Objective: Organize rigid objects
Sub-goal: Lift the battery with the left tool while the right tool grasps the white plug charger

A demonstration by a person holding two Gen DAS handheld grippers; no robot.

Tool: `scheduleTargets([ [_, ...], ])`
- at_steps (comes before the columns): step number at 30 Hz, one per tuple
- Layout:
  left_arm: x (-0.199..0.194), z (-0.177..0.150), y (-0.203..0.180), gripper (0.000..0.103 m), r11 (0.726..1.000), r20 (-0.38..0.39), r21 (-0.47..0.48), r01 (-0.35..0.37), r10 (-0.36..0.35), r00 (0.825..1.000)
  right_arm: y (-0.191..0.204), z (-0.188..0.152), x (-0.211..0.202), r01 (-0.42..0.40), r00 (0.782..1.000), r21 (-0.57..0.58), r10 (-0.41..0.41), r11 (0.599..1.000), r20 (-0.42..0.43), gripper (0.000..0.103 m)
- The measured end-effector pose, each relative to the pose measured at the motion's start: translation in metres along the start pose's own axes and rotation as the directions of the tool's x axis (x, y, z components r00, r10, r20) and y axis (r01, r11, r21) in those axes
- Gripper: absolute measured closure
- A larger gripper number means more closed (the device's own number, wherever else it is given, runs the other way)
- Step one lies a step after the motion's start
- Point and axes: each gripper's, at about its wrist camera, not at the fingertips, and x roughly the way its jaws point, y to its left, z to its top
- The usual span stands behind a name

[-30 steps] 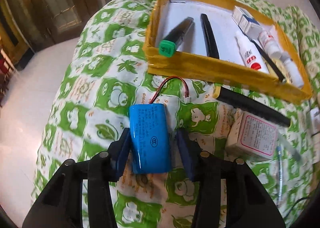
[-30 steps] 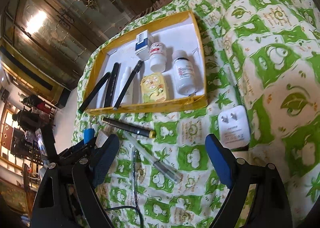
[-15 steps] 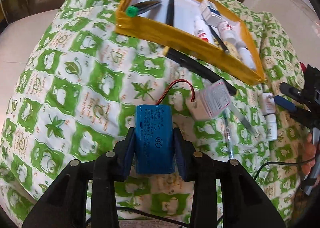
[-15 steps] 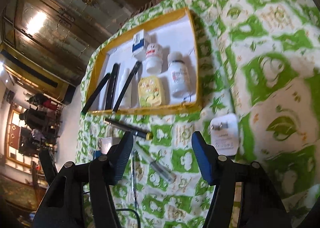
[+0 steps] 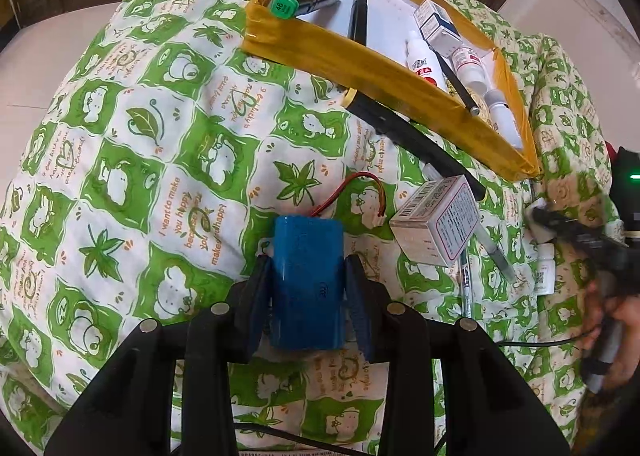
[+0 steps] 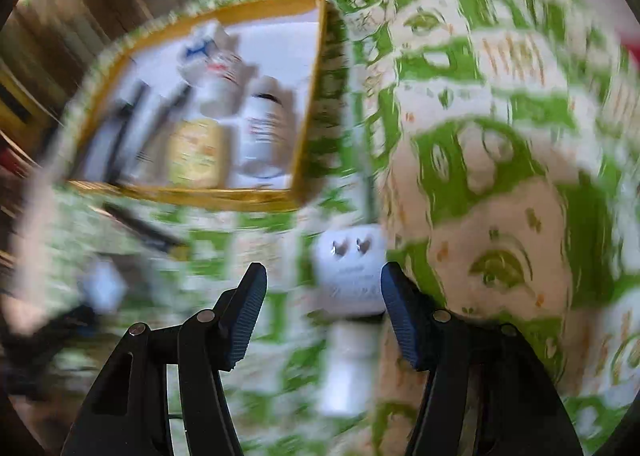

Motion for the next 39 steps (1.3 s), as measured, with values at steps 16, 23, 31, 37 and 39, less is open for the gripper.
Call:
scheduleTargets([
  [16,0.014,0.002,-0.02,0.069,0.988,0.004,0.101,-0.119,0.119,0.993,0.005,-0.012,-0.001,-0.41,0.912,0.034,0.411,0.911,-0.013,0.065],
  [23,0.014,-0.004,-0.044,0.07,0.957,0.065,0.202,-0.207,0.198,0.978,0.019,-0.023,0.006,-0.353,0.935,-0.003,0.353,0.936,-0.034,0.065],
  [31,-0.016,0.0,-0.027,0.07,0.997,0.142,0.078,0.022,-0.033,0.989,0.018,-0.024,0.002,-0.363,0.932,-0.001,0.363,0.932,0.009,0.065],
  [37,-0.025,0.0,-0.014,0.07,0.996,0.177,0.015,0.092,-0.094,0.98,0.017,-0.023,-0.005,-0.376,0.926,-0.005,0.375,0.927,0.039,0.065],
  [39,-0.025,-0.002,-0.014,0.07,0.995,0.179,0.014,0.1,-0.101,0.979,0.018,-0.022,-0.008,-0.379,0.924,-0.008,0.379,0.925,0.047,0.065],
])
